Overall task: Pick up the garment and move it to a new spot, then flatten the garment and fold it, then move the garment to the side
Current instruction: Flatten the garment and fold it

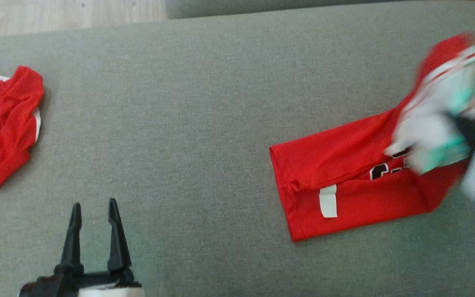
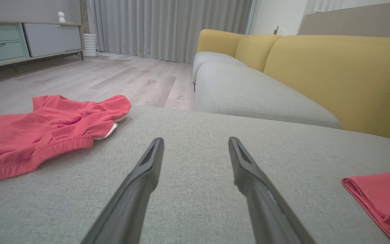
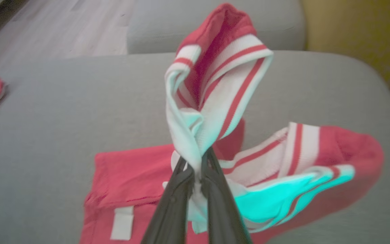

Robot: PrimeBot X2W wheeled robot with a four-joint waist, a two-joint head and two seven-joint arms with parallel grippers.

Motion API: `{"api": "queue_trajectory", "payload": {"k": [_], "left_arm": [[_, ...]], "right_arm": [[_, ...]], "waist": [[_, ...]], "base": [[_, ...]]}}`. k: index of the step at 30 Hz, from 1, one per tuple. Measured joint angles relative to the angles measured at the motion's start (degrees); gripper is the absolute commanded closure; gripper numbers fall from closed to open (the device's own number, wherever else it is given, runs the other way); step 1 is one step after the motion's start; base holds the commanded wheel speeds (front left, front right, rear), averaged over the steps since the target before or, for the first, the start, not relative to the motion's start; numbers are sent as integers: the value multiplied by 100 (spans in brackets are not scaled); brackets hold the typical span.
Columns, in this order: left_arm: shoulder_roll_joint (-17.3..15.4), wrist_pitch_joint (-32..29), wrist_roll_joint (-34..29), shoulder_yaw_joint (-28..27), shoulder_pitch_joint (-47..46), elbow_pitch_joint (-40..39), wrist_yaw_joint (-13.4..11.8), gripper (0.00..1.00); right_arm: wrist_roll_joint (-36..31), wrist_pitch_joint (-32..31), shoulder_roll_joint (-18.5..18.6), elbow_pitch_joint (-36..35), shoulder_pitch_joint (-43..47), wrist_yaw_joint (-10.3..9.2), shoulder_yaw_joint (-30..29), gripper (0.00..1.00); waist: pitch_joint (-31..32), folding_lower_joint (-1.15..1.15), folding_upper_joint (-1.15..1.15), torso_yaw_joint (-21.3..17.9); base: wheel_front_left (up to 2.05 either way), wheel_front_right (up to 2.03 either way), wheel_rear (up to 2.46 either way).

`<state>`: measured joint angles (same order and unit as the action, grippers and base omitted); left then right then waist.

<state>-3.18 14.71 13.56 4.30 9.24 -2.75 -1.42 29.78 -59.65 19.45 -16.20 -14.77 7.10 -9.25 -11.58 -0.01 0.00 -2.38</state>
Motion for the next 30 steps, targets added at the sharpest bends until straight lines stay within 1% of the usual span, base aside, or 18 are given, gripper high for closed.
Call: {"api": "queue_trajectory", "payload": {"k": [3,6,9,12,15,18,22,26,30], "left_arm": [[2,0,-45,15,121,87,25,0],[2,0,-58,14,189,132,27,0],[2,-1,-127,8,192,201,44,0],[3,-1,-153,1,196,259,58,0],[3,-1,-153,-11,198,302,93,0],[3,-1,-153,-26,202,376,97,0],[3,-1,-153,-22,202,441,101,0],[3,-1,-152,2,202,481,141,0],[3,-1,-149,90,201,554,142,0]], "right_arm": [[-13,10,-443,-124,489,-1,542,100],[-110,303,-838,-4,887,-1,965,100],[-291,800,-1251,364,1057,-1,1271,100],[-482,1348,-1481,808,1070,-1,1495,100],[-590,1780,-1584,1249,1065,-1,1680,100],[-614,2120,-1613,1670,1044,-1,1811,100],[-419,2584,-1614,2183,873,-1,2004,100],[-255,2904,-1614,2587,573,-1,2172,100],[-194,3075,-1614,2934,386,-1,2340,100]], "waist": [[139,0,0,32],[247,-1,0,70],[290,0,0,96],[322,0,0,103],[341,0,0,101],[355,0,0,91],[374,0,0,89],[391,1,0,91],[402,1,0,119]], "base": [[0,0,0],[0,0,0],[0,0,0],[0,0,0],[0,0,0],[0,0,0],[0,0,0],[0,0,0],[0,0,0]]}}
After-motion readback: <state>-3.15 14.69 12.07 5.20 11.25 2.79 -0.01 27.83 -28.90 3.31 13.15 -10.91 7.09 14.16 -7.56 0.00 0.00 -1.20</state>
